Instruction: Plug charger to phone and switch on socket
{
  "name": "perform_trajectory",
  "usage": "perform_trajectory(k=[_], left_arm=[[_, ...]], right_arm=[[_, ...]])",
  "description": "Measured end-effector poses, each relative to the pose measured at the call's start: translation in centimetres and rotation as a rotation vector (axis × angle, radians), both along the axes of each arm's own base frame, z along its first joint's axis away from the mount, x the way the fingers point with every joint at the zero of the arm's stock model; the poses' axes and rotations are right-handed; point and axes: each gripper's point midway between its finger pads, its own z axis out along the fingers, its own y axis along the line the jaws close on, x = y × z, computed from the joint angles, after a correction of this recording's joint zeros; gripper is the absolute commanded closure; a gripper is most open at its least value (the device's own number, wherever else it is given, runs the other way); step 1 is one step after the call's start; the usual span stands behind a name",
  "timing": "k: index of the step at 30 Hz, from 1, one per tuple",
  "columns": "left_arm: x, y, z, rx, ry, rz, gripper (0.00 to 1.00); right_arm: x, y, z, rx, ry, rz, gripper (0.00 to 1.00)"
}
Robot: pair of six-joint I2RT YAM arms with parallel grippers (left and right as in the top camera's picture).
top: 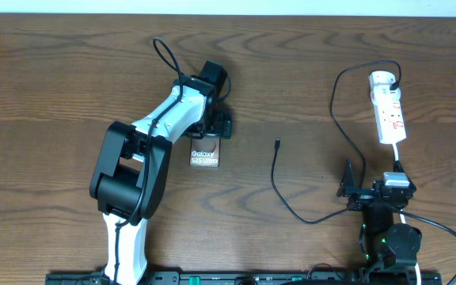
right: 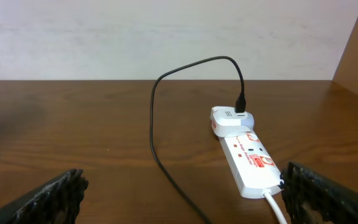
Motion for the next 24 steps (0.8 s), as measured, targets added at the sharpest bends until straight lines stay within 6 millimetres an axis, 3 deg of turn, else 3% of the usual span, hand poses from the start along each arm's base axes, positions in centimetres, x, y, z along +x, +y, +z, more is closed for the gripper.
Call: perform_trajectory(k=[24], left_arm=[[0.37, -0.09, 0.03, -0.002, -0.016, 0.0, 0.02]], right_arm=[[0.0, 0.0, 0.0, 0.0, 0.0, 0.0, 0.01]])
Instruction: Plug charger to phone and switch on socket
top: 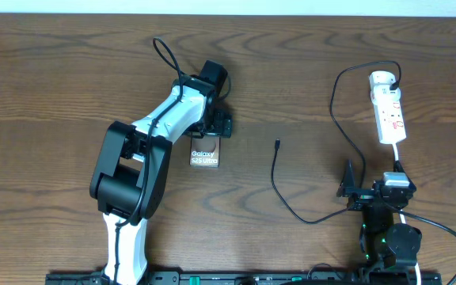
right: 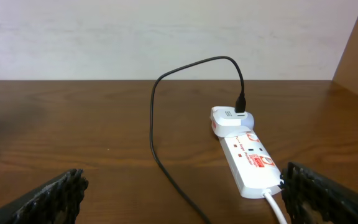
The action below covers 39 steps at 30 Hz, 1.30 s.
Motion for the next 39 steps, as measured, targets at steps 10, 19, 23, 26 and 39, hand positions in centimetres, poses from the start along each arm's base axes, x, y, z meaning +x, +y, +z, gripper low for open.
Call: perform_trajectory(k=[10, 19, 23, 26, 39], left_arm=[[-0.39, 0.1, -0.04, 0.003, 0.016, -0.002, 0.04], [-0.48, 0.11, -0.05, 0.004, 0.02, -0.004, 0.12], [-0.48, 0.11, -0.05, 0.004, 0.02, -0.003, 0.21], [-0.48, 0.12, -0.05, 0.004, 0.02, -0.004, 0.25], [-0.49, 0.1, -0.04, 0.005, 0.02, -0.005, 0.27]], right_arm=[[0.0, 0.0, 0.0, 0.0, 0.0, 0.0, 0.01], [0.0, 0.0, 0.0, 0.0, 0.0, 0.0, 0.01], [0.0, 0.0, 0.0, 0.0, 0.0, 0.0, 0.01], [0.0, 0.0, 0.01, 0.0, 0.0, 0.0, 0.01], [0.0, 0.0, 0.0, 0.0, 0.0, 0.0, 0.01]])
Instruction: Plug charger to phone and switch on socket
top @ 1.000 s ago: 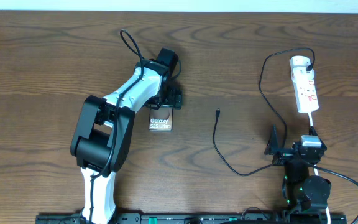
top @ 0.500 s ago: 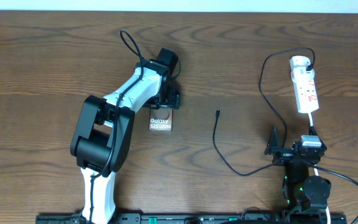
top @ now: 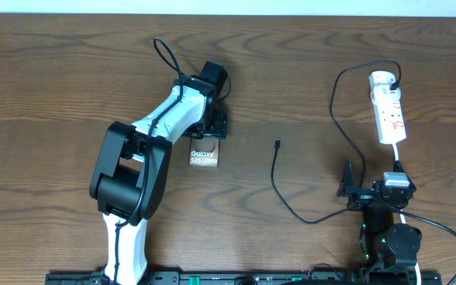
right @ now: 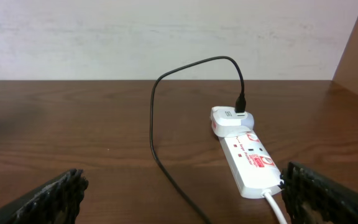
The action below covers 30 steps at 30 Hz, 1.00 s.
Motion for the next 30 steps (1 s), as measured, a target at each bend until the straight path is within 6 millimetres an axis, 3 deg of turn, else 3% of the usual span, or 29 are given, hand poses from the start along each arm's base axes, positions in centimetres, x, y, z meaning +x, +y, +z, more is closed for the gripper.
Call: perform_trajectory(k=[22, 28, 30], left_arm=[[-0.3, 0.5, 0.4, -0.002, 0.001, 0.009, 0.31], [0.1, 0.3, 2.5, -0.023, -0.044, 0.009, 0.32], [0.3, 0.1, 3.7, -0.038, -0.069, 0.008, 0.39]], right_arm=[[0.0, 0.0, 0.0, 0.0, 0.0, 0.0, 0.01], [0.0, 0.0, 0.0, 0.0, 0.0, 0.0, 0.01], [0.0, 0.0, 0.0, 0.0, 0.0, 0.0, 0.01]])
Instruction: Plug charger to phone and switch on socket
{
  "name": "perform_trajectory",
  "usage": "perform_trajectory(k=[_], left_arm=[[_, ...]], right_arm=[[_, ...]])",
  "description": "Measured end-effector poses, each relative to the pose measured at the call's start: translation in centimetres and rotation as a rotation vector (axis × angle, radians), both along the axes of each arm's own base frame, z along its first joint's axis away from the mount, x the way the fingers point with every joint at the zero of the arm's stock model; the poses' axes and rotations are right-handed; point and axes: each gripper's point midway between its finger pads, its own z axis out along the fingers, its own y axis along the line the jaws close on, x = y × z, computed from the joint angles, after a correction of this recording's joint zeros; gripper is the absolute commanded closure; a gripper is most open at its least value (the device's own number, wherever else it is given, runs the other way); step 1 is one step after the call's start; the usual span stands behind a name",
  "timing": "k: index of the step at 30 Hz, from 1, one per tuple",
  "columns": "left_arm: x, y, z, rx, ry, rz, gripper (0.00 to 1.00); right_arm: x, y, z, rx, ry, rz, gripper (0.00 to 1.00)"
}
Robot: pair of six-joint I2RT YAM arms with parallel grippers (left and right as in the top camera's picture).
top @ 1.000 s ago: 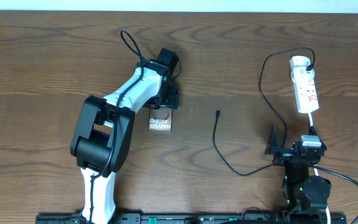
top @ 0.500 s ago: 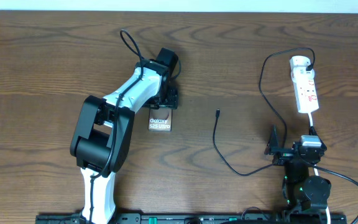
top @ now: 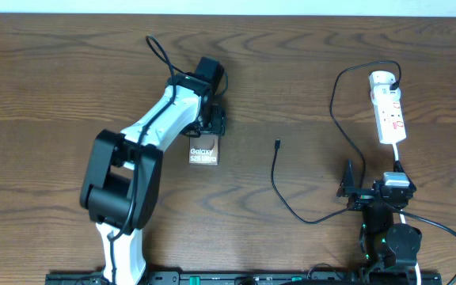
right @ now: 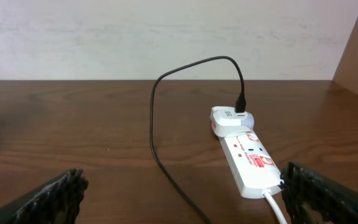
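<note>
The phone [top: 203, 155] lies face up on the wooden table, its lit screen reading Galaxy S25 Ultra. My left gripper [top: 210, 125] is at the phone's far end, its fingers closed in on that end. The black charger cable [top: 275, 178] lies loose, its free plug [top: 277, 143] on the wood right of the phone. It runs to the white adapter [right: 230, 118] plugged into the white power strip [right: 248, 160] at the right. My right gripper [right: 184, 179] is open wide and empty, low over the table near the strip's front end.
The power strip's white lead [right: 275, 208] runs back toward my right arm [top: 386, 207]. A loop of black cable [right: 166, 87] rises above the table in front of the strip. A pale wall [right: 166, 37] bounds the table's far edge.
My left arm has changed pose, its elbow further left. The gripper and the phone sit slightly further up and left. The right gripper, cable and strip are unchanged.
At first my left gripper stood wider at the phone's far end, and it was the same a moment later. Then its fingers looked drawn in on that end. Now the phone has shifted slightly with it. The right arm has stayed still throughout.
</note>
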Motion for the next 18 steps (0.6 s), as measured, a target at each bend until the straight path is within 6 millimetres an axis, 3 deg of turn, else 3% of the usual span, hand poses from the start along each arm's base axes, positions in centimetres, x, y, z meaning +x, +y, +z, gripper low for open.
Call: perform_trajectory(k=[5, 18], left_arm=[[0.3, -0.1, 1.7, -0.016, -0.039, 0.0, 0.41], [0.3, -0.2, 1.5, -0.021, -0.043, -0.001, 0.41]], right_arm=[[0.0, 0.0, 0.0, 0.0, 0.0, 0.0, 0.01], [0.0, 0.0, 0.0, 0.0, 0.0, 0.0, 0.01]])
